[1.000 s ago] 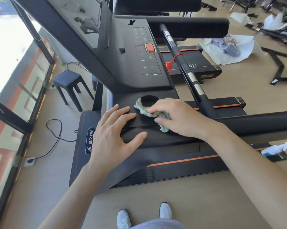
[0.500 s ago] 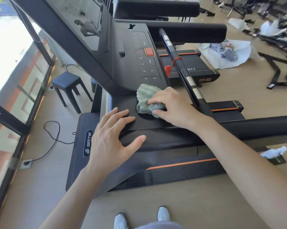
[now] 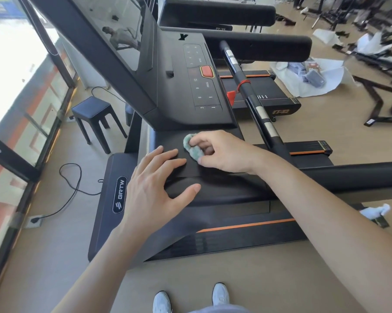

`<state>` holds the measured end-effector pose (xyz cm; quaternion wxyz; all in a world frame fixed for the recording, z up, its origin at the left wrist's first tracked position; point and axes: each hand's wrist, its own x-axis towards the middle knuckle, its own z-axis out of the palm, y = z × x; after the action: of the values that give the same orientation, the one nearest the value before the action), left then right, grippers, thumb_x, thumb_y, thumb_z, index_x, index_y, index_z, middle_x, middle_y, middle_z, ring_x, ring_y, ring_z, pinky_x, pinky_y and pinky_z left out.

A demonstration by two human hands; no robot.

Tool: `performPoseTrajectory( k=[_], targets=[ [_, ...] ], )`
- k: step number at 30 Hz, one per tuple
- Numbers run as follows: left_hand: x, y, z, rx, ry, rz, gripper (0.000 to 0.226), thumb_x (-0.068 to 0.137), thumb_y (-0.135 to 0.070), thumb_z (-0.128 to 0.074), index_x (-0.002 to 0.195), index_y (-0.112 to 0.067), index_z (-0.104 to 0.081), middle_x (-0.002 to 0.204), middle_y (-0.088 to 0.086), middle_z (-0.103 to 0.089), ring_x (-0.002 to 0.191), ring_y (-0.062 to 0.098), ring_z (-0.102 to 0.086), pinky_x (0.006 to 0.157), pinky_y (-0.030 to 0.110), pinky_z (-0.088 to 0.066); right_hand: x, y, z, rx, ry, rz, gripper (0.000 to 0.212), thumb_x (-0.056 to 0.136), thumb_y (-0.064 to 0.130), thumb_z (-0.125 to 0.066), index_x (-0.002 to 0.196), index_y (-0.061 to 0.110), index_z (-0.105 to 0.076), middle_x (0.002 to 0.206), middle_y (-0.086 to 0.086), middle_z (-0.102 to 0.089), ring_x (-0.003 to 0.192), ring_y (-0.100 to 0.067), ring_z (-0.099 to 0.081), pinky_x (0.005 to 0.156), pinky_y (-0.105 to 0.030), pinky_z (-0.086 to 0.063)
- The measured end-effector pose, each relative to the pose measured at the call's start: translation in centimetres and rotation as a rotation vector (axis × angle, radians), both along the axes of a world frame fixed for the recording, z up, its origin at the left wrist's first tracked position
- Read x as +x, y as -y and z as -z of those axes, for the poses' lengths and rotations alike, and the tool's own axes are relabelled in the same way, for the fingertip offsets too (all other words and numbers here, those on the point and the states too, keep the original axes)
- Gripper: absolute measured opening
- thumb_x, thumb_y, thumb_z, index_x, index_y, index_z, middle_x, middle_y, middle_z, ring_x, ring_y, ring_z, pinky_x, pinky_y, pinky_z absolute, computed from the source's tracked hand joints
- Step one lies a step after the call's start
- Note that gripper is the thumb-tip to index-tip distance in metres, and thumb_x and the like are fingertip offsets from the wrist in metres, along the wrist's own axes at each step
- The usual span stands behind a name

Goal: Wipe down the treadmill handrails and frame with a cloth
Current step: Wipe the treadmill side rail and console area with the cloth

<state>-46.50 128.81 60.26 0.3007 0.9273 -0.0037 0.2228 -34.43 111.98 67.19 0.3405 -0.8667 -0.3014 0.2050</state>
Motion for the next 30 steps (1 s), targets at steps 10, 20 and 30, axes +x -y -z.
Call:
performPoseTrajectory(
  k=[10,20,30],
  targets=[
    [0.0,-0.1,0.0,0.0,-0.004,0.011,0.059,0.08,-0.067,-0.062,0.121,-0.026,-0.072,0.14,-0.012,-0.061,0.145,0.015,-0.041,0.11,0.043,-0.043,1.4,1.5,-3.1,-0.53,0.224,-0.238,0.032,0.08,0.049,-0.073,0.111,0.041,-0.068,0.096,0.016,-0.057,0.104,-0.022,-0.041,0.089,-0.031,-0.031],
    [0.0,0.1,0.0,0.002,0.001,0.004,0.058,0.079,-0.066,-0.062,0.12,-0.026,-0.072,0.139,-0.012,-0.061,0.144,0.015,-0.043,0.108,0.045,-0.045,-0.2,2.6,-2.2,-0.438,0.109,-0.239,0.062,0.08,0.015,-0.063,0.138,0.037,-0.057,0.139,0.009,-0.055,0.131,-0.019,-0.042,0.113,-0.03,-0.029],
    [0.3,0.0,0.2,-0.003,0.042,0.01,0.057,0.079,-0.063,-0.066,0.119,-0.023,-0.074,0.135,-0.01,-0.064,0.142,0.017,-0.045,0.107,0.048,-0.046,-2.1,1.4,1.2,-0.169,0.102,-0.229,0.066,0.1,0.021,-0.047,0.16,0.021,-0.019,0.169,0.009,0.002,0.154,-0.005,0.007,0.122,-0.021,0.004]
  ],
)
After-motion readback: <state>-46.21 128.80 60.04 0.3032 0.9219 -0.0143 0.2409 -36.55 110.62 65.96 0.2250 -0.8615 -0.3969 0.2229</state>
